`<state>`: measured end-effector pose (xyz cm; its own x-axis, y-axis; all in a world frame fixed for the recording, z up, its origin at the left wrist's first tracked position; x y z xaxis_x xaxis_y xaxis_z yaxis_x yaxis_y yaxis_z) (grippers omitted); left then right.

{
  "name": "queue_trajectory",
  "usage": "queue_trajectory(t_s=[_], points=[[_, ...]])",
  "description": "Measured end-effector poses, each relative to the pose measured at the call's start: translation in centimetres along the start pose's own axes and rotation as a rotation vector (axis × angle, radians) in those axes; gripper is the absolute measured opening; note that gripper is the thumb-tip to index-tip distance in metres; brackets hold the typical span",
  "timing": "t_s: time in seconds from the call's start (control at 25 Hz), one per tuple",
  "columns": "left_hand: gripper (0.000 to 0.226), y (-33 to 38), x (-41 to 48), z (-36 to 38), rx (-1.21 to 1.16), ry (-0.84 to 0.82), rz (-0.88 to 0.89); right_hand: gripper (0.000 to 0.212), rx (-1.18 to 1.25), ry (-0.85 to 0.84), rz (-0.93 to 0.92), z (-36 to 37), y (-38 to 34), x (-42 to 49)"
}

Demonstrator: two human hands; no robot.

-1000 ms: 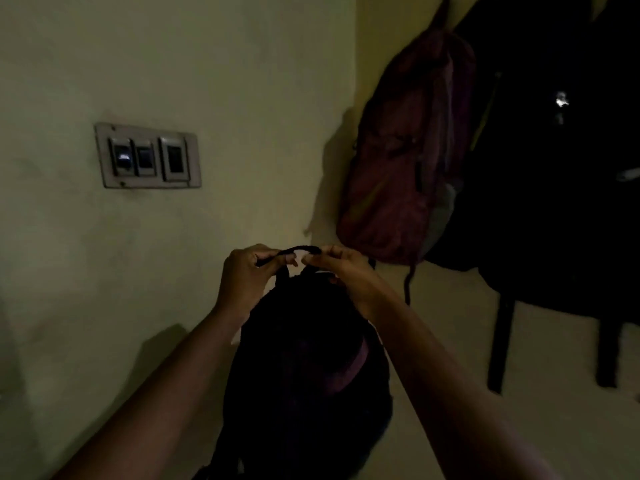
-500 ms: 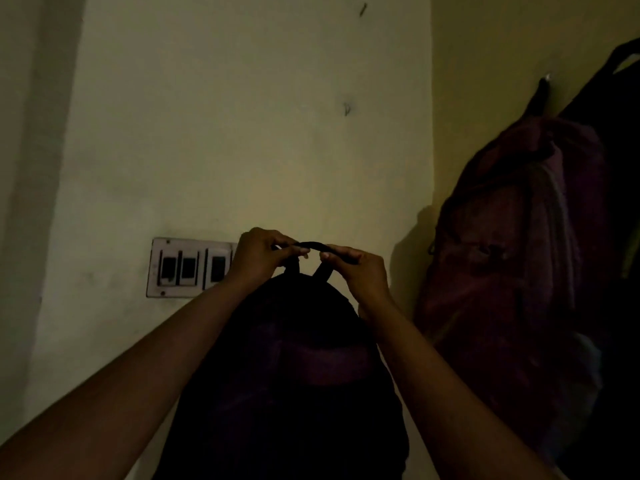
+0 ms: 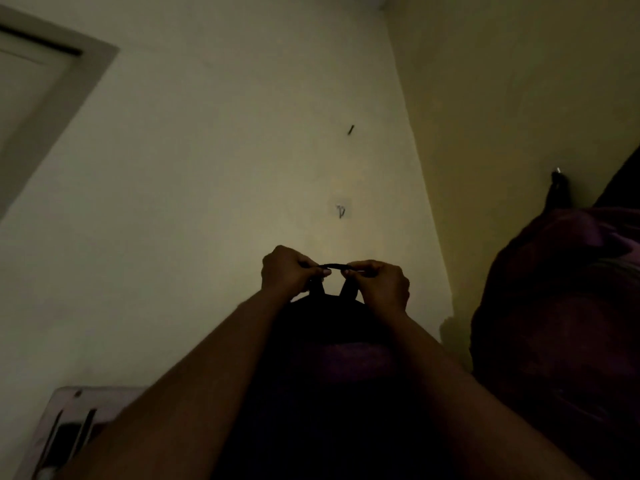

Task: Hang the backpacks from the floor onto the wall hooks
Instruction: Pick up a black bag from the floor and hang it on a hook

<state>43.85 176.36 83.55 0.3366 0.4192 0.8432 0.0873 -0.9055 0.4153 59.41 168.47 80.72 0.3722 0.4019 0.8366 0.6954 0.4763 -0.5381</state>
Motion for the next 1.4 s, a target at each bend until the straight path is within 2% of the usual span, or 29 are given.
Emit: queue_trajectory(t_s=[0.16,0.4,0.76,0.88,1.08,1.4], points=[[0.026,-0.6,3.7,0.4,-0.035,0.138,0.063,0.021,-0.028,0.025,-0.066,0.5,0.5,4.6],[0.025,1.0,9.0,2.3,0.254,0.231,0.213,0.024,-0.008,0.098,-0.150,0.9,2.1,10.4],[0.025,4.7,15.0,0.6,0.411,0.390,0.401,0.025,0.050,0.222,-0.348,-0.2,-1.1,16.8],[0.025,5.1,15.9,0.4,0.416,0.374,0.397,0.024,0.071,0.219,-0.341,-0.1,-1.4,18.1],[0.022,4.7,16.1,-0.6,0.322,0.405,0.295,0.014,0.056,0.124,-0.288,-0.2,-1.2,19.4],[0.021,3.6,15.1,1.0,0.365,0.316,0.257,0.028,-0.008,0.008,-0.224,-0.1,-0.3,18.2]])
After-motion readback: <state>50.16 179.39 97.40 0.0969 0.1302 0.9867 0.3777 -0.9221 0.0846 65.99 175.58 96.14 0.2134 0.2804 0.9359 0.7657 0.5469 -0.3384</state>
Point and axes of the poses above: each hand's wrist, its own x-axis towards the middle knuckle, its own z-axis out of the palm, y = z × x, the point moved 7 cm from there along x, towards the middle knuckle, and after that the axes turned 14 degrees about -y, right-handed, at the moved point
